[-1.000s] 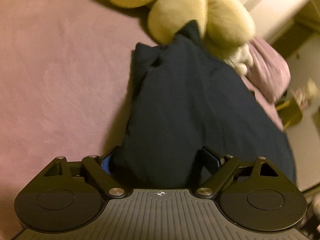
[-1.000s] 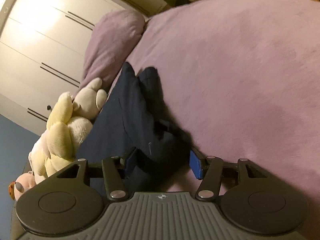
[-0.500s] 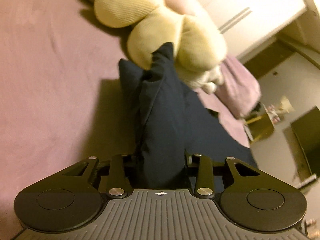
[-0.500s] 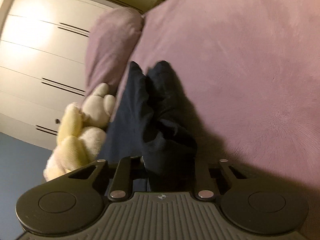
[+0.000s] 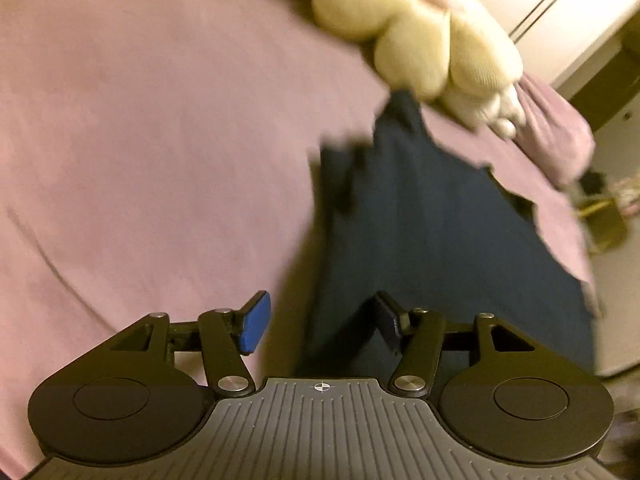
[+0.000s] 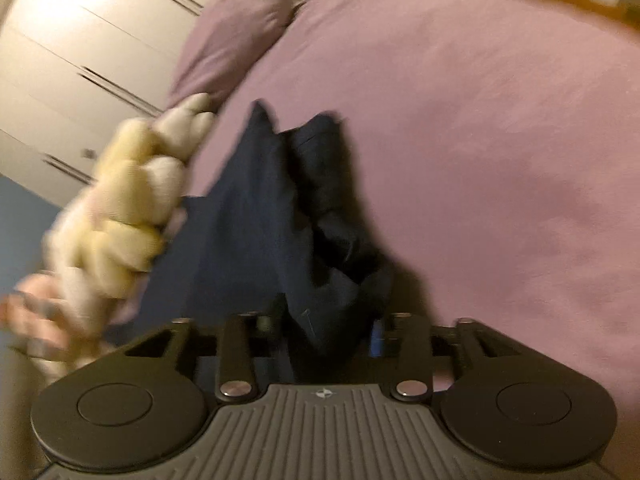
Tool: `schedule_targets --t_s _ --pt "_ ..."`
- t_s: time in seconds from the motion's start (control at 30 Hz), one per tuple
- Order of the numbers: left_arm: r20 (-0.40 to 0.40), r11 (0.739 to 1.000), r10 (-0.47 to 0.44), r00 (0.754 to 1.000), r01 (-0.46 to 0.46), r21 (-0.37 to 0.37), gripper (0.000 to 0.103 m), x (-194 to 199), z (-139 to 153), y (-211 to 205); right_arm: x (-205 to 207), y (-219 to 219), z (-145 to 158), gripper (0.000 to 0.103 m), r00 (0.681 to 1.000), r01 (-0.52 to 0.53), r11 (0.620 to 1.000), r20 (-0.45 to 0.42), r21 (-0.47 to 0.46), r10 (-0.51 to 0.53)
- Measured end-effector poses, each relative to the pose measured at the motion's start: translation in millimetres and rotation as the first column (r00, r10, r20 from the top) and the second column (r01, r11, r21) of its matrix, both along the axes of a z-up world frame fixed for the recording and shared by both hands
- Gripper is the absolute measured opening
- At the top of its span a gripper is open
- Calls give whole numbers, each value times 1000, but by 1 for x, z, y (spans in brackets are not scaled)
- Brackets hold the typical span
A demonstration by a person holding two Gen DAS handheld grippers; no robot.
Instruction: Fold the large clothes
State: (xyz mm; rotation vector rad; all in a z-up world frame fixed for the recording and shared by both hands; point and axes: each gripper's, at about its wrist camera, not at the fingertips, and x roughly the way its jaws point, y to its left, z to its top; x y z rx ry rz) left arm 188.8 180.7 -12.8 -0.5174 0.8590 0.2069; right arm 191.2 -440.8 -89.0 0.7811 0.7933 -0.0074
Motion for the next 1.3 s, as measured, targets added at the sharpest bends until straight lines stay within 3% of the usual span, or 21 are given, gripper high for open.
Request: schedule_targets --t_s 0.07,0.13,0.2,0.3,0.43,0.5,0.57,0.63,0.7,0.8,0.87,0.9,1.0,1.1,1.17,1.3 --pt "57 988 -42 997 33 149 63 20 20 -28 -1 14 33 52 995 20 975 104 -223 3" --pt "107 971 -134 985 109 214 73 46 32 -59 11 38 56 56 976 15 925 205 -381 69" --pt "193 951 -222 956 169 259 77 75 35 -94 42 66 63 55 961 -65 915 223 -398 166" --pt "252 924 -251 935 154 349 78 125 21 -137 95 122 60 36 923 -164 888 250 -430 291" --pt "266 923 -228 937 121 365 78 169 -28 -153 163 192 34 14 913 -239 827 172 -509 370" --pt "264 939 -197 944 105 328 79 170 -64 -146 172 208 13 14 905 -273 817 152 -508 397" --pt "269 942 -179 946 86 324 81 167 -69 -144 170 217 -17 13 901 -272 785 139 -557 411" --pt "228 926 -198 953 106 361 82 176 -62 -150 171 221 -34 11 900 -255 796 167 -548 403" --pt "225 930 -207 952 120 348 82 182 -52 -143 180 224 -33 10 897 -268 788 155 -554 414" --pt "232 909 -139 963 31 416 83 190 -48 -114 186 212 -24 10 890 -303 804 150 -512 431" --pt "192 923 -88 977 7 386 82 198 -52 -89 194 197 -15 9 888 -278 783 164 -556 431" --pt "175 932 -40 984 -26 361 82 200 -53 -80 200 182 -13 9 908 -226 784 167 -578 384" --pt "144 963 42 989 -78 257 91 205 -64 -59 215 122 -17 0 952 -150 873 172 -464 254" --pt "113 967 43 993 -70 245 94 211 -72 -59 206 83 -25 0 959 -96 899 204 -426 199" --pt "109 971 45 993 -69 230 95 212 -75 -58 201 66 -34 0 953 -95 941 242 -324 180" --pt "117 982 62 991 -81 170 98 215 -81 -50 205 49 -51 0 952 -95 975 270 -199 148"
